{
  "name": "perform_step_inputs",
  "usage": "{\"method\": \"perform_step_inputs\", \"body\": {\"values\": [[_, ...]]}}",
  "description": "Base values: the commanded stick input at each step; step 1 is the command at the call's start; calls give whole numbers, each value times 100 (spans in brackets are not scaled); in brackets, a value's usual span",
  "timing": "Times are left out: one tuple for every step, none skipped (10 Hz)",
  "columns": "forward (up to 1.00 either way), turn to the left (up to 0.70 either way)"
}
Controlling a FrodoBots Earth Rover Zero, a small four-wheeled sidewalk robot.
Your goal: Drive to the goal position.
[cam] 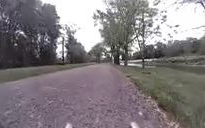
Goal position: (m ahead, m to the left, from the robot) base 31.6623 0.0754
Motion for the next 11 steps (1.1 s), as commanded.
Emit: {"method": "perform_step_inputs", "body": {"values": [[70, 0], [70, 0], [70, 0], [70, 0], [70, 0], [70, 0], [70, 0], [70, 0], [70, 0], [70, 0], [70, 0]]}}
